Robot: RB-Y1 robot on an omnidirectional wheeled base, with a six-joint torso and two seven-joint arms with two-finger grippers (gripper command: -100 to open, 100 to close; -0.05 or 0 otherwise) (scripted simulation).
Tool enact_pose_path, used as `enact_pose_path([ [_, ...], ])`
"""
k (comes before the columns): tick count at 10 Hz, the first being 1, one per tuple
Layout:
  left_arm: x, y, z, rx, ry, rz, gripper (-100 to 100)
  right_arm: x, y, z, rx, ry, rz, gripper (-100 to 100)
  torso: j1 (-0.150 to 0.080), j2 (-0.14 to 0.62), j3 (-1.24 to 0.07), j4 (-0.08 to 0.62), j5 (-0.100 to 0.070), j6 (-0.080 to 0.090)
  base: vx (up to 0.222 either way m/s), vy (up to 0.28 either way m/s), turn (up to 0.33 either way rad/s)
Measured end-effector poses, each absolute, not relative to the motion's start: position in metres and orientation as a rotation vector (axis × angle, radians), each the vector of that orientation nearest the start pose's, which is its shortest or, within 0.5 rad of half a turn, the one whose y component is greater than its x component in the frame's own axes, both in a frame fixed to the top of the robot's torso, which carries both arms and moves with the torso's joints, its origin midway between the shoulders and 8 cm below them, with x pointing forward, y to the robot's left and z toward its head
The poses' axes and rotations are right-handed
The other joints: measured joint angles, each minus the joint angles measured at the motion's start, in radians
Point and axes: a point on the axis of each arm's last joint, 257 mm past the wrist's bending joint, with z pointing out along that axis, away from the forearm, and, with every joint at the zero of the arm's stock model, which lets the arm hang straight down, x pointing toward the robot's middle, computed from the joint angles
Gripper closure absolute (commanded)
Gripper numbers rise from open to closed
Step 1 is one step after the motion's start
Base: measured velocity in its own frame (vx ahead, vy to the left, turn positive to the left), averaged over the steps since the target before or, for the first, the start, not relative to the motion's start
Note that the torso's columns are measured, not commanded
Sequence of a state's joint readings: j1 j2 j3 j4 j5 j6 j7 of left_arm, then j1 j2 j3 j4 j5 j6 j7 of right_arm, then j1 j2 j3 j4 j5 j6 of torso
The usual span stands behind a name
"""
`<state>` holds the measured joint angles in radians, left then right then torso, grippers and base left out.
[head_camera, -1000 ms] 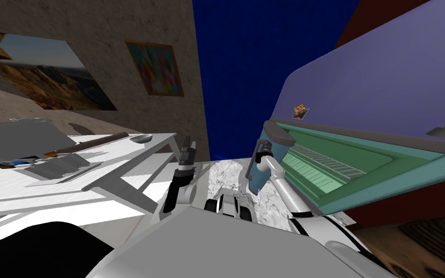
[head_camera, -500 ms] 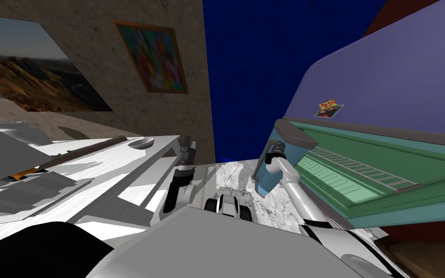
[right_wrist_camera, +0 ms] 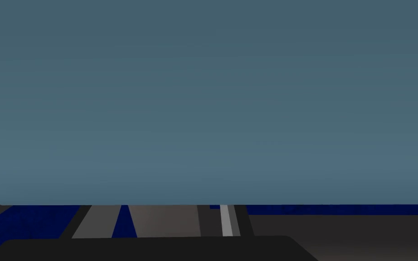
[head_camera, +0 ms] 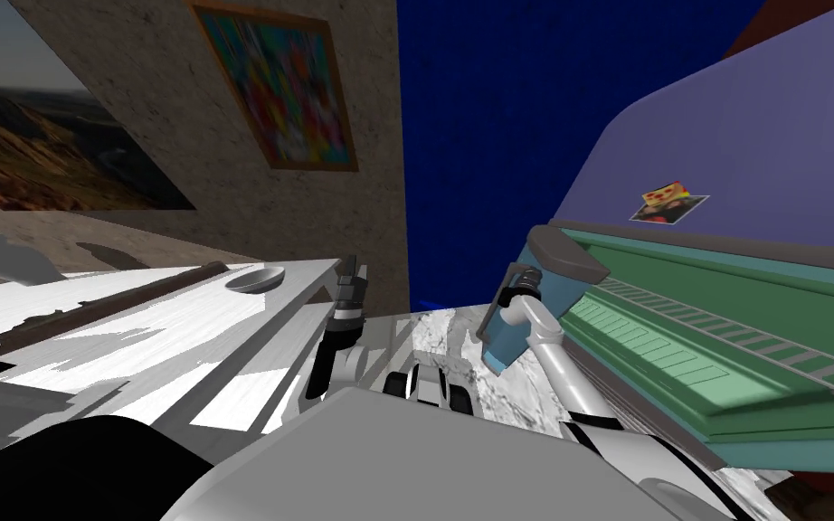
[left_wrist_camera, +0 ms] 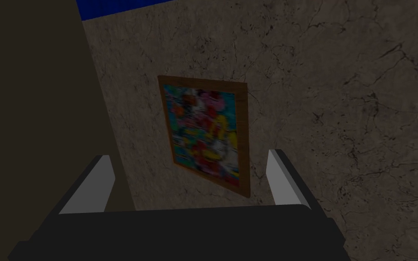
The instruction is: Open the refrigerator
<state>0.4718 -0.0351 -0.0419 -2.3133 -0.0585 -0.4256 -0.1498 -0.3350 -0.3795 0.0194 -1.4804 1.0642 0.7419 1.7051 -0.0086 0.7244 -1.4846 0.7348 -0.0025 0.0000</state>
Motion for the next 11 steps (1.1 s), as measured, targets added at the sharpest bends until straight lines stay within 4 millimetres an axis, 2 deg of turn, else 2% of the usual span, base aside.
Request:
enact_pose_path([
  [1,0.354,0.261,0.035,-0.606,0.664,-1.172,0,0.579,-0.454,-0.102,-0.692,1.598,-1.66,100,-0.007,0.002,0.001,0.001,-0.001,0.001,0.249,0.196,0.016],
  [6,0.354,0.261,0.035,-0.606,0.664,-1.172,0,0.56,-0.482,-0.103,-0.613,1.664,-1.738,100,-0.011,0.004,0.002,0.002,-0.002,0.004,0.211,0.217,-0.006],
  [7,0.354,0.261,0.035,-0.606,0.664,-1.172,0,0.557,-0.487,-0.101,-0.594,1.677,-1.752,-100,-0.009,0.004,0.003,0.002,-0.002,0.005,0.065,0.086,0.03],
  [11,0.354,0.261,0.035,-0.606,0.664,-1.172,0,0.568,-0.478,-0.083,-0.604,1.684,-1.753,-100,0.0,0.017,0.01,0.01,0.005,0.005,-0.068,-0.026,0.031],
])
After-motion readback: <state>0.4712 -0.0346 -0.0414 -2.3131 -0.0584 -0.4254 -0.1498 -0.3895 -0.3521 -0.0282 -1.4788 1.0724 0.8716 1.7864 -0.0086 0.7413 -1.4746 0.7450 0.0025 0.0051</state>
